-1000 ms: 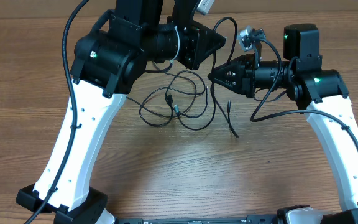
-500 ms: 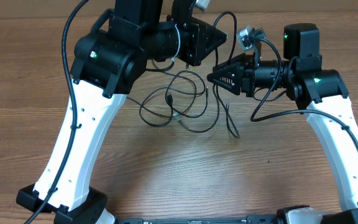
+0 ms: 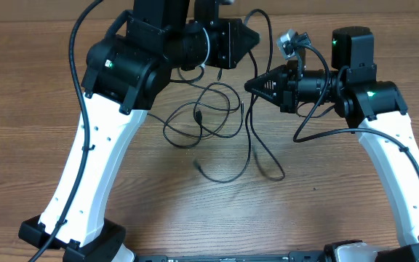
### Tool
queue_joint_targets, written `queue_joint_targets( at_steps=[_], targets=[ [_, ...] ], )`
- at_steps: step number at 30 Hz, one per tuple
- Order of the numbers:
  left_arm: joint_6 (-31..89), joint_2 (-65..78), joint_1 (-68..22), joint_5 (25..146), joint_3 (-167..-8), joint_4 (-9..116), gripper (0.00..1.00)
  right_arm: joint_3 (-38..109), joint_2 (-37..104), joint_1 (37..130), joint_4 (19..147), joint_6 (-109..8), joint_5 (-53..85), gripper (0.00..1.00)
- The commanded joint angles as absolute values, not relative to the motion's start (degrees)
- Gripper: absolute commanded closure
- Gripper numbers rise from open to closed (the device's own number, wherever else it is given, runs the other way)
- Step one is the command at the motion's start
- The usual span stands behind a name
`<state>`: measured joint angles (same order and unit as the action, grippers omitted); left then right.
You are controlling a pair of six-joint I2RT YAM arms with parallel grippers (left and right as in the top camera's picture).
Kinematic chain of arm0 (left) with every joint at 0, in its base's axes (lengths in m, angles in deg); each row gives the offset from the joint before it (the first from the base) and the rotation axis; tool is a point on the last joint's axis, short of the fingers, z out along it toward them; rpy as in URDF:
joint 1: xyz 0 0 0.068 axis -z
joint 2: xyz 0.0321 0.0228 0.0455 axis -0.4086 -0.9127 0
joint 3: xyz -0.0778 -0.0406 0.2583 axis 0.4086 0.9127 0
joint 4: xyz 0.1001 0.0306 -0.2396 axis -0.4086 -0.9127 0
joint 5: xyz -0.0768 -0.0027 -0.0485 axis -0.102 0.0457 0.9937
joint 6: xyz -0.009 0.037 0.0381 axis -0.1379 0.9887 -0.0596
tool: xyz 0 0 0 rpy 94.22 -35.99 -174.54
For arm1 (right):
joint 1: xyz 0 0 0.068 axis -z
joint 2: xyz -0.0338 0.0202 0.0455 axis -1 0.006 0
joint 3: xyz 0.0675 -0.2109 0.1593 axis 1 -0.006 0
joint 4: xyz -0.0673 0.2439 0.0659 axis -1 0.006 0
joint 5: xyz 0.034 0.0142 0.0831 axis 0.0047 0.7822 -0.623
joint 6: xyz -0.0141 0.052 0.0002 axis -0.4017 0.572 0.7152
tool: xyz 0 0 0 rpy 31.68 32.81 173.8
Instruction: Untangle cables
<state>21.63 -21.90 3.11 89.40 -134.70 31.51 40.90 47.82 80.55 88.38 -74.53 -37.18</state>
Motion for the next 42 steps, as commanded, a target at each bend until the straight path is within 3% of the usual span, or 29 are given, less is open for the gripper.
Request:
queue_joint_targets(
  at_steps=[1, 5, 6, 7, 9, 11, 18, 24, 33, 42],
  targets=[
    [22.3, -21.5, 2.4, 80.4, -135.8, 29.8, 0.95, 42.1, 47.9, 80.3, 88.2, -74.6, -36.7, 0.96],
    [24.5, -21.5, 2.1, 75.5, -135.8, 28.0, 0.9, 42.1, 47.9, 80.3, 90.1, -74.5, -28.2, 0.96],
    [25.3, -21.5, 2.0, 74.3, -135.8, 27.4, 0.83, 42.1, 47.9, 80.3, 91.3, -74.6, -24.5, 0.96],
    [26.3, -21.5, 1.8, 72.5, -135.8, 26.7, 0.64, 42.1, 47.9, 80.3, 93.0, -74.6, -19.6, 0.96],
    [26.9, -21.5, 1.6, 68.6, -135.8, 25.2, 0.45, 42.1, 47.9, 80.3, 95.3, -74.5, -12.1, 0.96],
    [27.2, -21.5, 1.5, 63.0, -135.8, 22.6, 0.34, 42.1, 47.9, 80.4, 97.9, -73.0, -1.1, 0.96],
    [27.7, -21.5, 0.7, 47.7, -135.8, 12.5, 0.32, 43.4, 47.4, 83.6, 101.0, -65.0, 29.2, 0.96],
    [27.7, -21.5, -1.4, 44.7, -135.8, 6.9, 0.33, 49.3, 47.4, 92.0, 101.2, -64.6, 45.4, 0.96],
    [27.7, -21.5, -4.4, 43.8, -135.8, 3.2, 0.27, 51.9, 48.3, 107.0, 97.4, -64.6, 47.9, 0.96],
    [27.7, -21.5, -5.7, 41.5, -135.8, -1.8, 0.23, 51.9, 52.6, 113.2, 97.3, -61.4, 45.7, 0.96]
  ],
)
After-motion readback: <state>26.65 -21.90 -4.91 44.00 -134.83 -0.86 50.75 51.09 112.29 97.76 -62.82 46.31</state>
